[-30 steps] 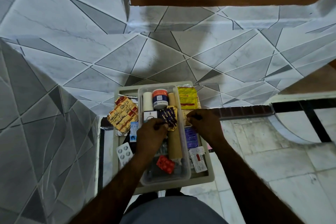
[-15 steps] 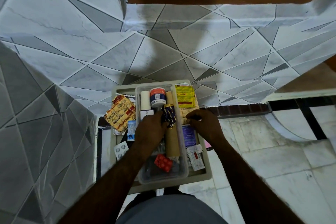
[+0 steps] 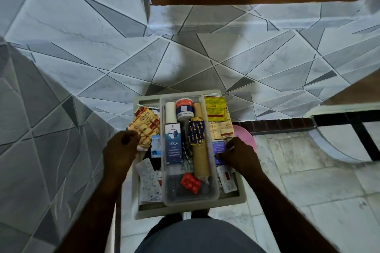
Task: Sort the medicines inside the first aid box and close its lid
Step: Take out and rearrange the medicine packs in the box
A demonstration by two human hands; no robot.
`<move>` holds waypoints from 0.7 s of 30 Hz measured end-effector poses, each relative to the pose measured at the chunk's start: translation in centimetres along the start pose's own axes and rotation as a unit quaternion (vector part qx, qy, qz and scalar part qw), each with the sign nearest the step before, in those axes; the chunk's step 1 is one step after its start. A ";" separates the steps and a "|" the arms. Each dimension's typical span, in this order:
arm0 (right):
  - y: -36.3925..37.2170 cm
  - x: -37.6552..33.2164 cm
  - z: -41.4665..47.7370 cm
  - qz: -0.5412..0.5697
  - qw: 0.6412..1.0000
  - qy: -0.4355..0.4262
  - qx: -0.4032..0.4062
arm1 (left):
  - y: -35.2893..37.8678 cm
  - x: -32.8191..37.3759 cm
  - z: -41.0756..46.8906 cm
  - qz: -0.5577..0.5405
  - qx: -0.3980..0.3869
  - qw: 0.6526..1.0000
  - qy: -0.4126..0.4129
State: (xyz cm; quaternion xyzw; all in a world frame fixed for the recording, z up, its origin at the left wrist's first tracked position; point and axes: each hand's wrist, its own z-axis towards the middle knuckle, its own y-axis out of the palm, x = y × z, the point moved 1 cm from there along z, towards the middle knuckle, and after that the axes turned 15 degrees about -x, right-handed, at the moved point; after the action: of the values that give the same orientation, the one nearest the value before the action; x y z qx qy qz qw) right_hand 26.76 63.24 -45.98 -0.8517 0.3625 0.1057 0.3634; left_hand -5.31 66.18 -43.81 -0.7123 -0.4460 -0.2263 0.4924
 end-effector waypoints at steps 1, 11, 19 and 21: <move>0.2 0.0 0.0 0.002 1.000 -0.002 0.007 | -0.5 -1.2 -0.2 0.021 -0.021 0.999 -0.031; 0.1 0.1 1.2 0.065 0.998 0.021 0.004 | 1.7 -4.8 -3.4 0.147 -0.094 0.977 -0.121; -0.4 0.2 1.0 0.121 0.993 -0.010 0.007 | 2.4 -4.7 -3.3 0.117 -0.089 0.979 -0.141; -0.6 0.3 0.9 0.139 0.990 -0.006 0.008 | 2.4 -4.6 -3.3 0.089 -0.081 0.980 -0.156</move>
State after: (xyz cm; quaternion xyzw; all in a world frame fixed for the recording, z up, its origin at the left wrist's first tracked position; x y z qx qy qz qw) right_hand 27.44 63.96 -46.42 -0.7896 0.4756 0.1573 0.3544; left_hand -5.18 61.02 -47.18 -0.8132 -0.4326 -0.1029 0.3755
